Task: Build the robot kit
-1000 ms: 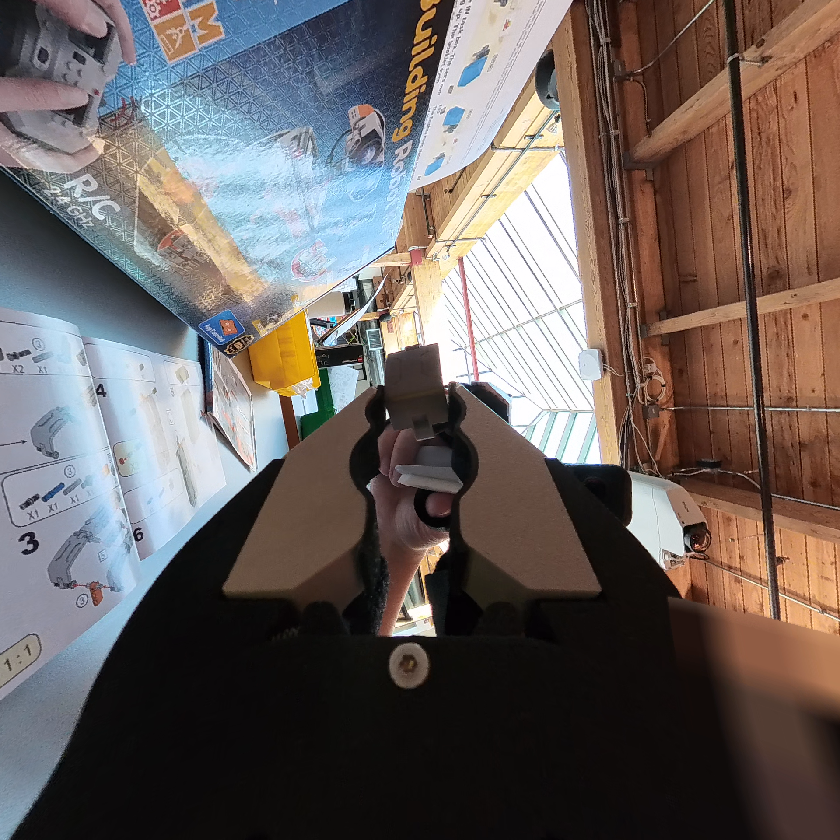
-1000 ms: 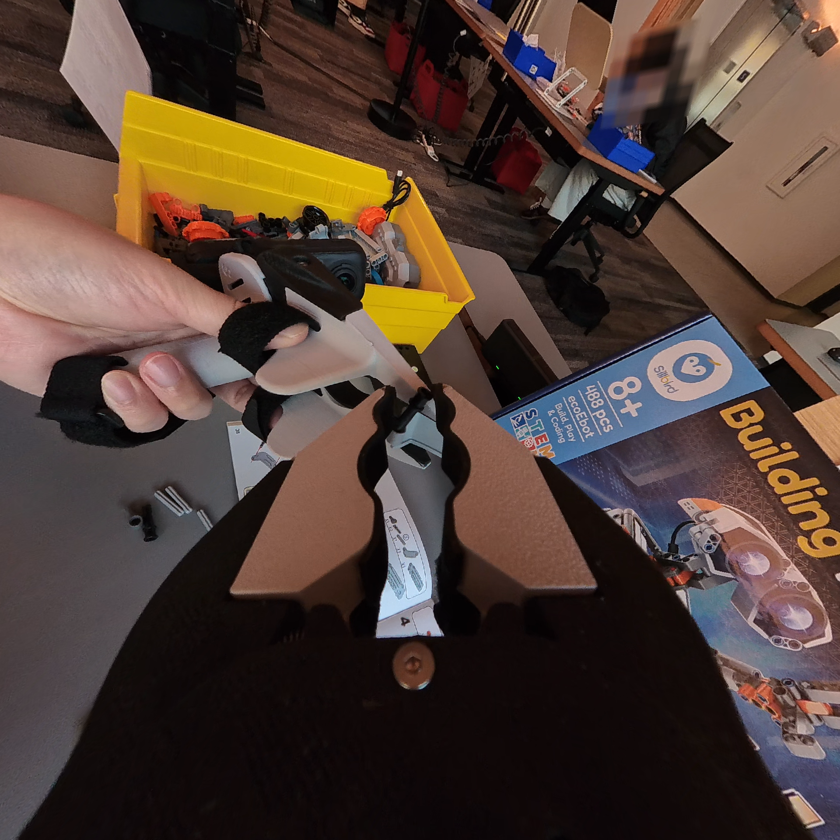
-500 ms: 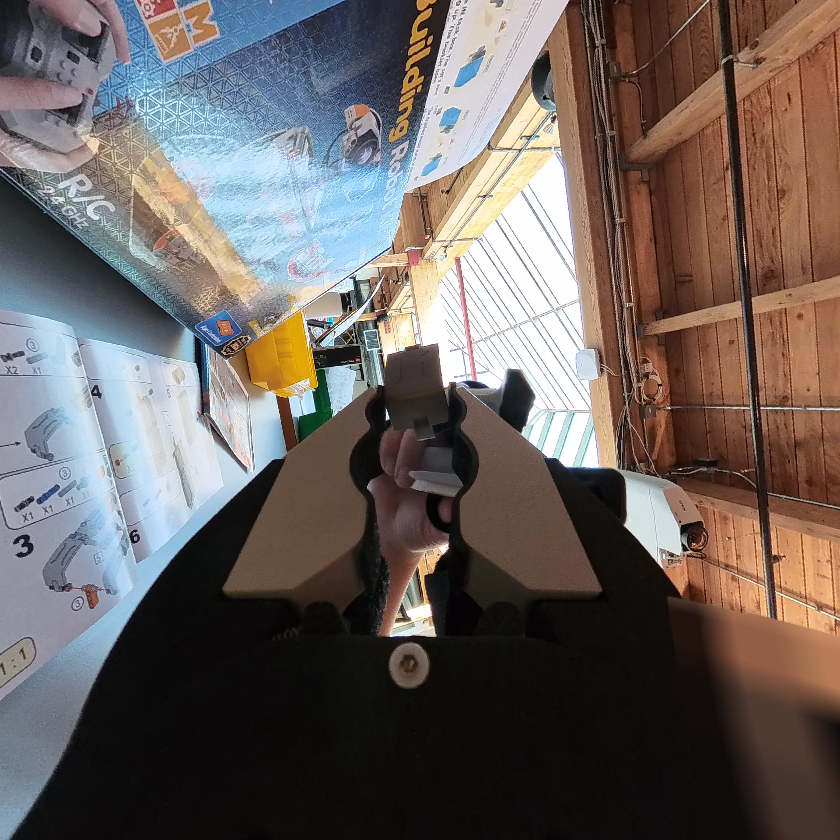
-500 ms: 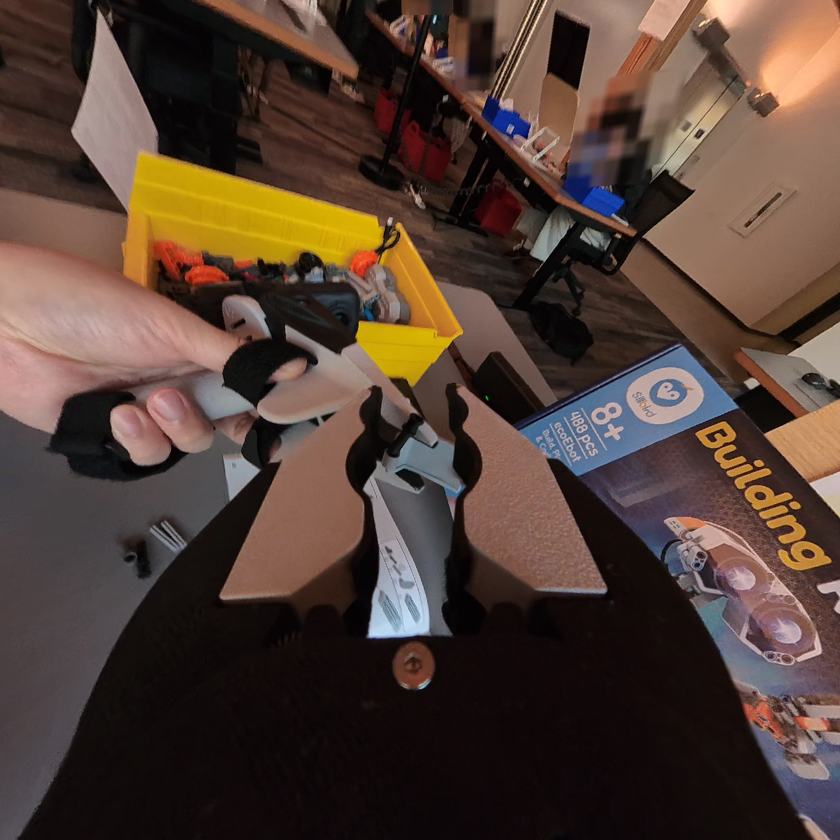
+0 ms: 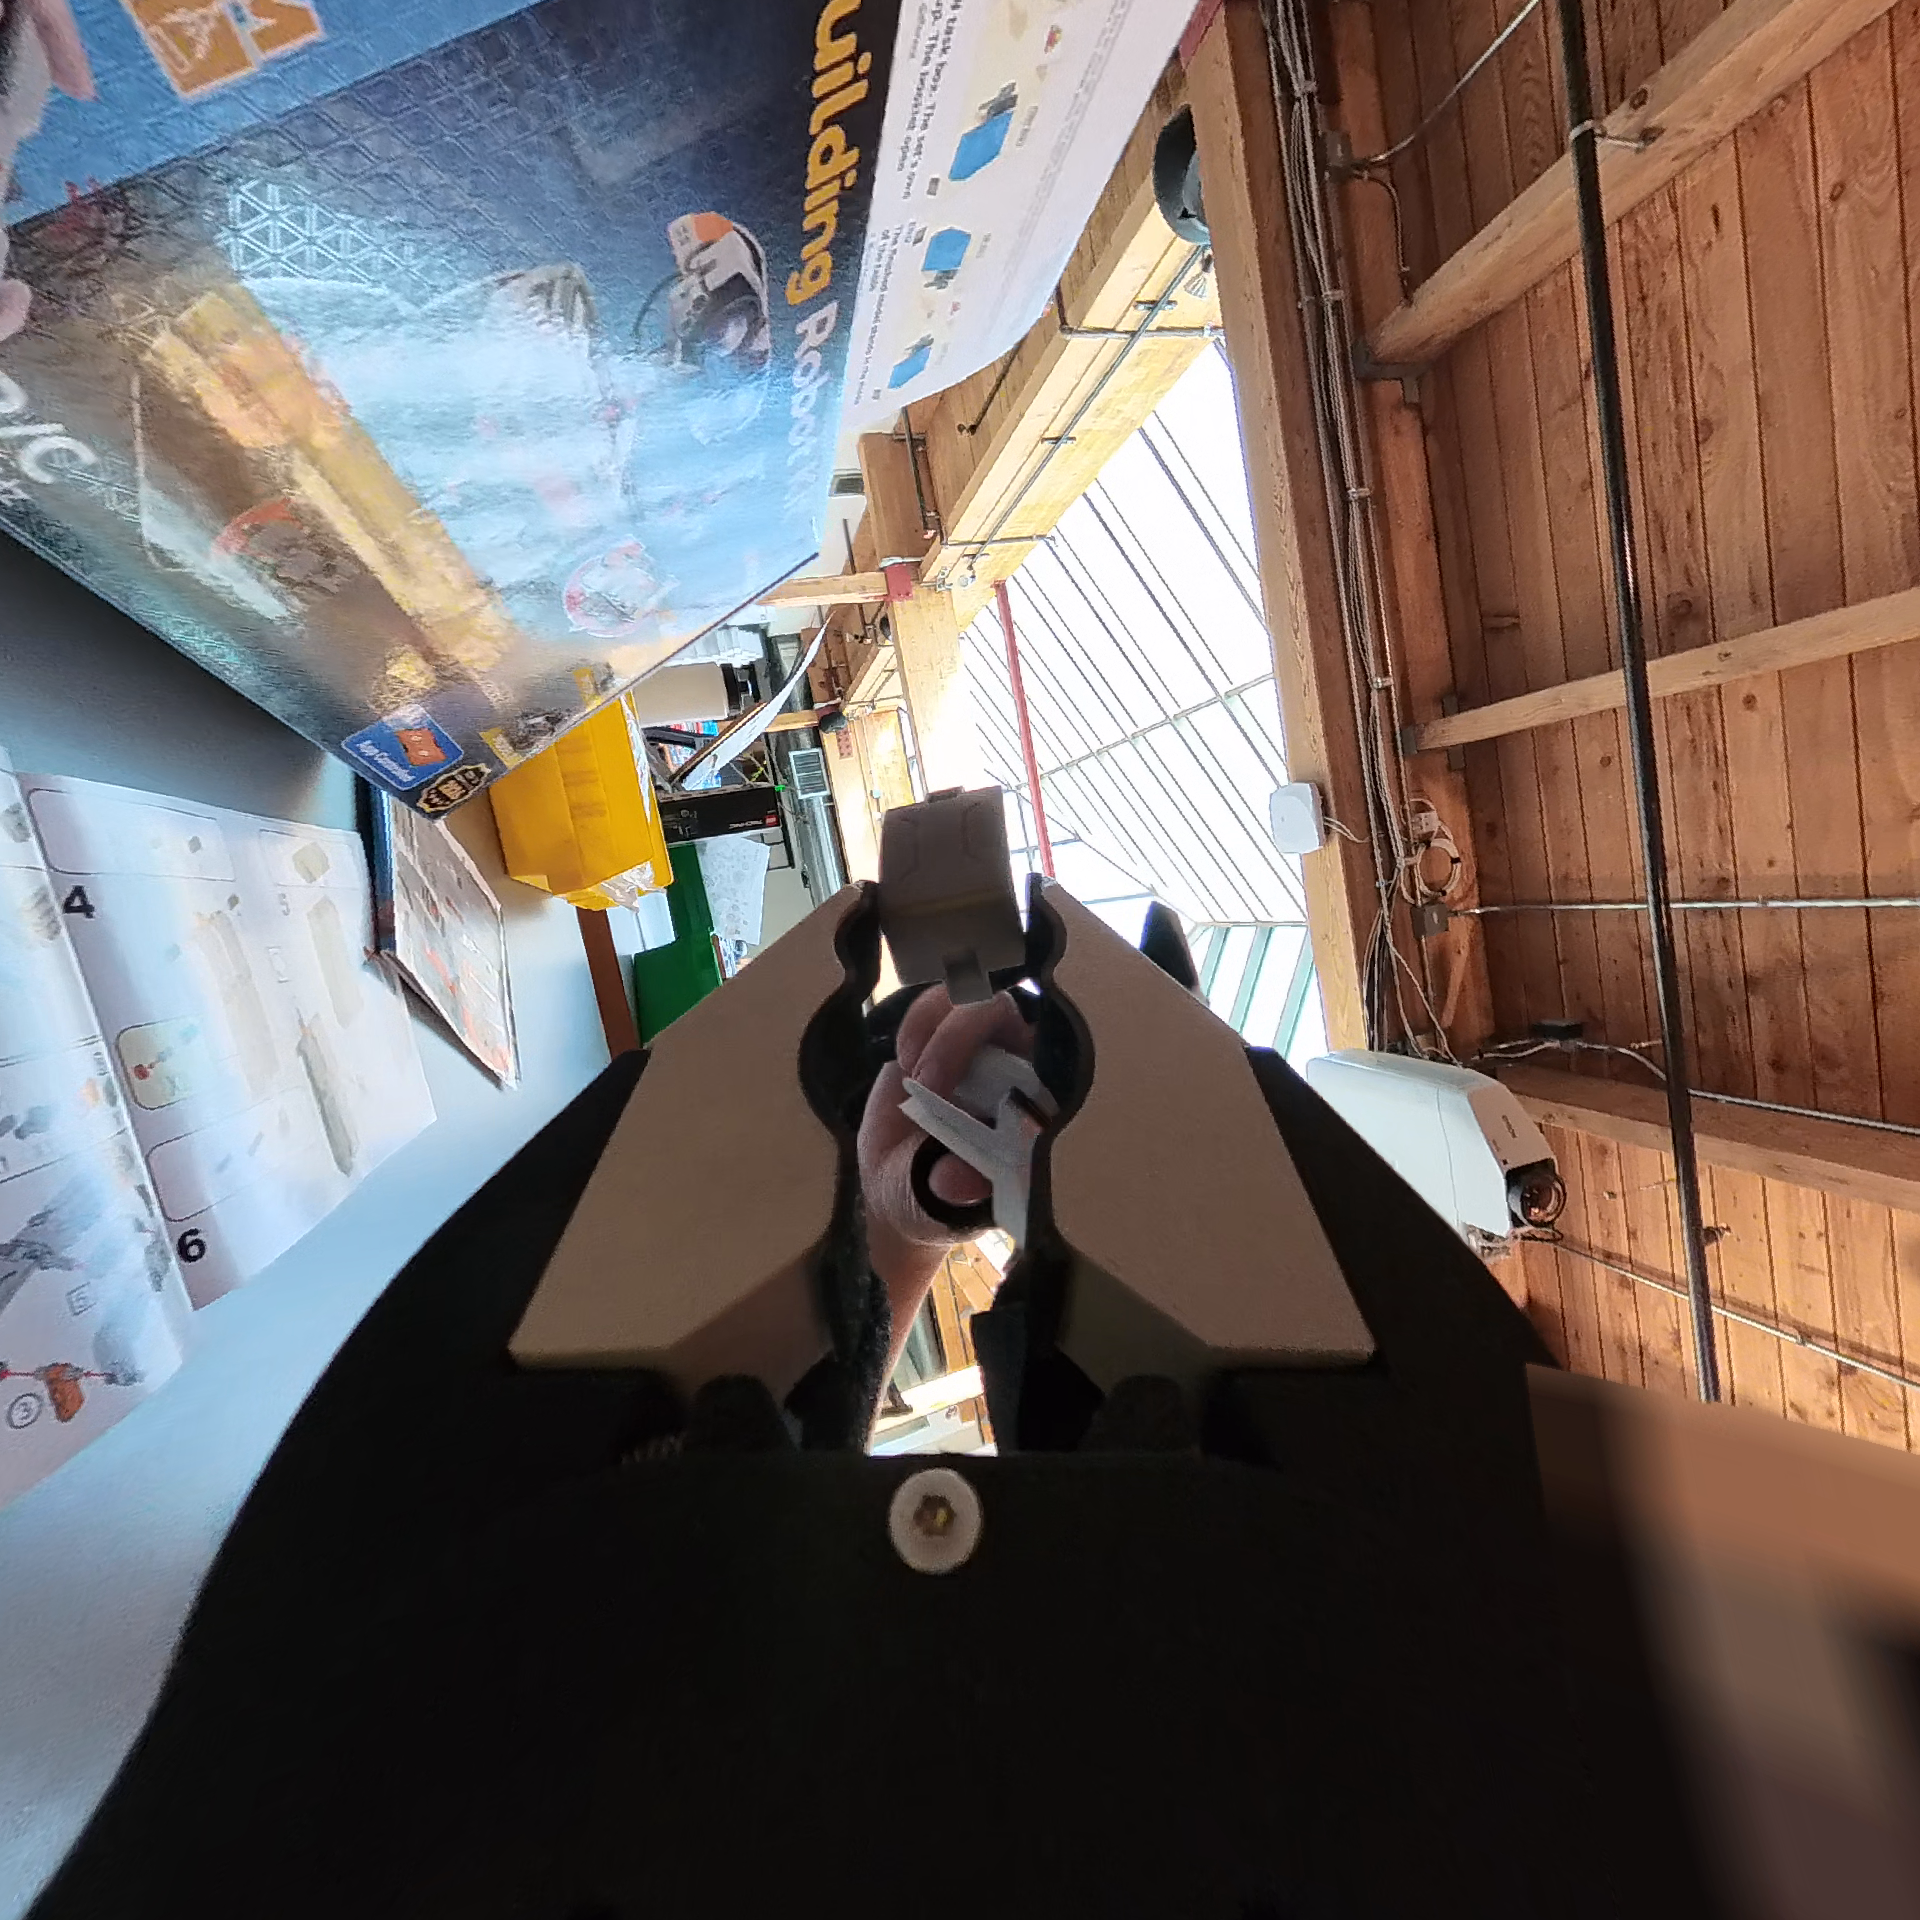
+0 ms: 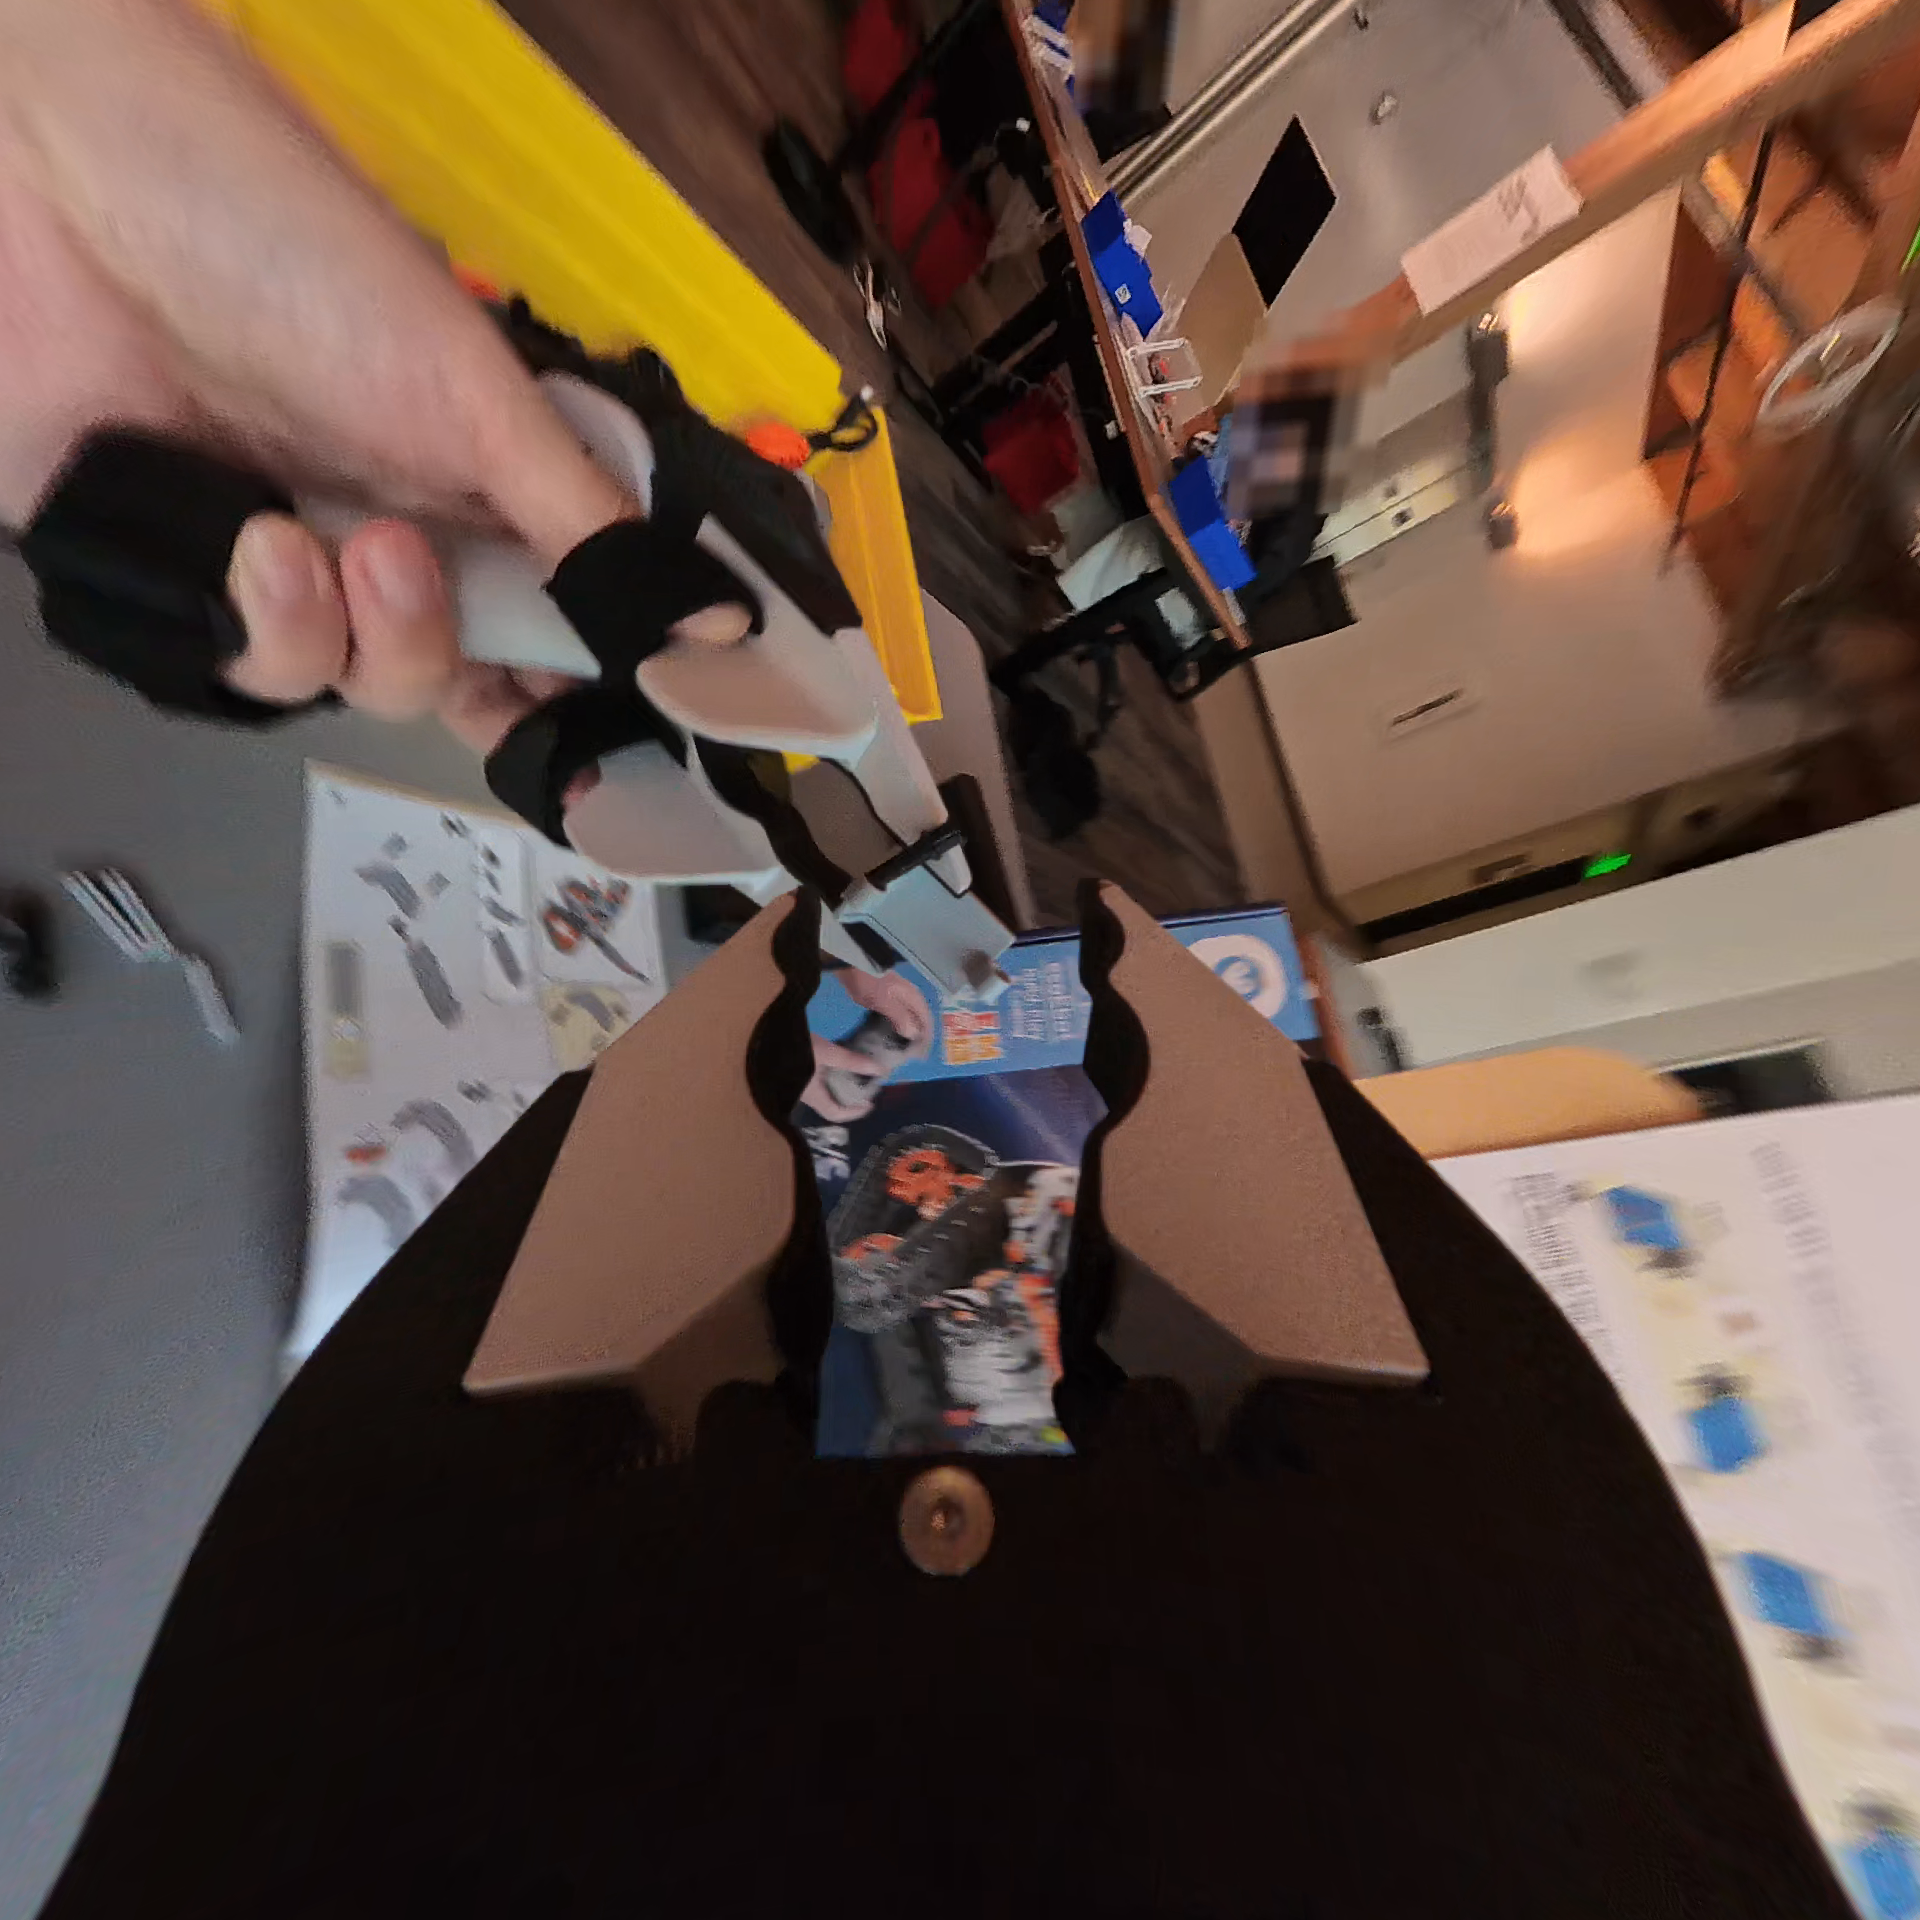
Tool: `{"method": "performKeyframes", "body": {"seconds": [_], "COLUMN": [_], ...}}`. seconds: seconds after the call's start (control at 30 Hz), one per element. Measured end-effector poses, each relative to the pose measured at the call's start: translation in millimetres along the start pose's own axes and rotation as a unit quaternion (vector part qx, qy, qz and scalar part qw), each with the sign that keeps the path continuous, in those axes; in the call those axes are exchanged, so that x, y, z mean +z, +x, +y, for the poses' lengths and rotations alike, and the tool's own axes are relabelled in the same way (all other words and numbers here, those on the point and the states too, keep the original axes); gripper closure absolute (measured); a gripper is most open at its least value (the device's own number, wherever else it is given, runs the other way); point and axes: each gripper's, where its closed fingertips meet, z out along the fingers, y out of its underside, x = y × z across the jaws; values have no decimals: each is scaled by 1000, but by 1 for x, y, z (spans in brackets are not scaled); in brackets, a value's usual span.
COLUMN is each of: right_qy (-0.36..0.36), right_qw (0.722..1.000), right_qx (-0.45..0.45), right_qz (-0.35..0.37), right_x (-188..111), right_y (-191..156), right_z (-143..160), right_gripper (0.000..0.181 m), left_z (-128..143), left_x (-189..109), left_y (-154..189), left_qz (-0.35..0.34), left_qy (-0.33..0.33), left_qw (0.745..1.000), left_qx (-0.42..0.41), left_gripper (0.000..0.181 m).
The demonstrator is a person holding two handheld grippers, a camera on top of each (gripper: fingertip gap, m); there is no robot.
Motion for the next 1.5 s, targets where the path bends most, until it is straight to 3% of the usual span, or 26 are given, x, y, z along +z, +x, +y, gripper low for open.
{"method": "performKeyframes", "body": {"seconds": [0.17,0.27,1.5], "right_qy": [-64,-87,-110], "right_qw": [977,961,950], "right_qx": [-203,-262,-292], "right_qz": [7,1,-19], "right_x": [3,7,18], "right_y": [-2,-3,-13], "right_z": [-1,3,9], "right_gripper": [131,130,146], "left_z": [6,8,12], "left_x": [2,3,5], "left_y": [3,1,5], "left_qz": [3,2,10], "left_qy": [-6,-7,-12], "left_qw": [1000,1000,1000], "left_qx": [-3,-8,-10], "left_gripper": [156,156,156]}}
